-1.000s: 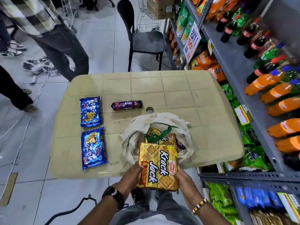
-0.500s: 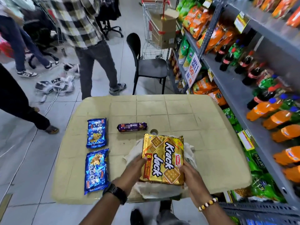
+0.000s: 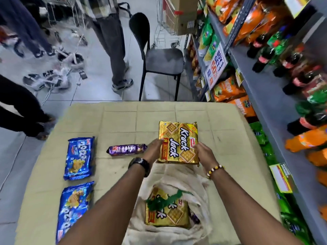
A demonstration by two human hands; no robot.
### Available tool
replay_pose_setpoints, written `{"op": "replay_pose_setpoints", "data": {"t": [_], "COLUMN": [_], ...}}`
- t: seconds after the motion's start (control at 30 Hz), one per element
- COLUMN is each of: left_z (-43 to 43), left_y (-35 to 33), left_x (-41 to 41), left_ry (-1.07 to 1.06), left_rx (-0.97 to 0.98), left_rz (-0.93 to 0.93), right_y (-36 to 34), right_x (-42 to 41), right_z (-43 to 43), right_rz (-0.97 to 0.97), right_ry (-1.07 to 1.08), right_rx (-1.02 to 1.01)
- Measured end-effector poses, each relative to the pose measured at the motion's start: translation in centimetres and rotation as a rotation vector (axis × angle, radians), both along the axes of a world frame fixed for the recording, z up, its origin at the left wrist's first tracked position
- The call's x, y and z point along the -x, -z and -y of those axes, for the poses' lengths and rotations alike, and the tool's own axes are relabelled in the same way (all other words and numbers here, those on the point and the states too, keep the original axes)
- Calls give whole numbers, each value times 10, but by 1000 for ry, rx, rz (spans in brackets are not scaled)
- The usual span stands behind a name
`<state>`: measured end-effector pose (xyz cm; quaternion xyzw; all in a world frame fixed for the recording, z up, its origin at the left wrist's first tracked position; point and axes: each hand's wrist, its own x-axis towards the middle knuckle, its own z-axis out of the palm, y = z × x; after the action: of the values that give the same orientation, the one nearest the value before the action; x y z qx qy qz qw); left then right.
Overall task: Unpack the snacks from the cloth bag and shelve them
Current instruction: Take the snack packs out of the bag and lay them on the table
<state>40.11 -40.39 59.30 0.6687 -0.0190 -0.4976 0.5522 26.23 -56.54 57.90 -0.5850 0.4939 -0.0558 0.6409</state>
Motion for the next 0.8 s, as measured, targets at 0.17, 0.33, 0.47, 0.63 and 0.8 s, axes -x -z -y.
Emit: {"op": "replay_pose_setpoints", "data": {"t": [0.17, 0.33, 0.47, 0.63, 0.8], "left_z": [45, 59, 55, 21, -62], "left_y": [45, 62, 64, 37, 34], "left_x": [-28, -42, -43, -23, 26], "left_ry": [-161, -148, -71, 6, 42], "left_rx": [-145, -143, -167, -127, -128], "left_rz": [-58, -47, -10, 183, 274], "right_y": [45, 62, 68, 43, 17], "right_x": [-34, -47, -43, -3, 82], "right_z": [42, 63, 68, 47, -30], "right_rz": [-109, -79, -109, -101, -31], "right_ry": [-88, -216, -325, -211, -172], "right_rx": [43, 20, 37, 196, 222]}}
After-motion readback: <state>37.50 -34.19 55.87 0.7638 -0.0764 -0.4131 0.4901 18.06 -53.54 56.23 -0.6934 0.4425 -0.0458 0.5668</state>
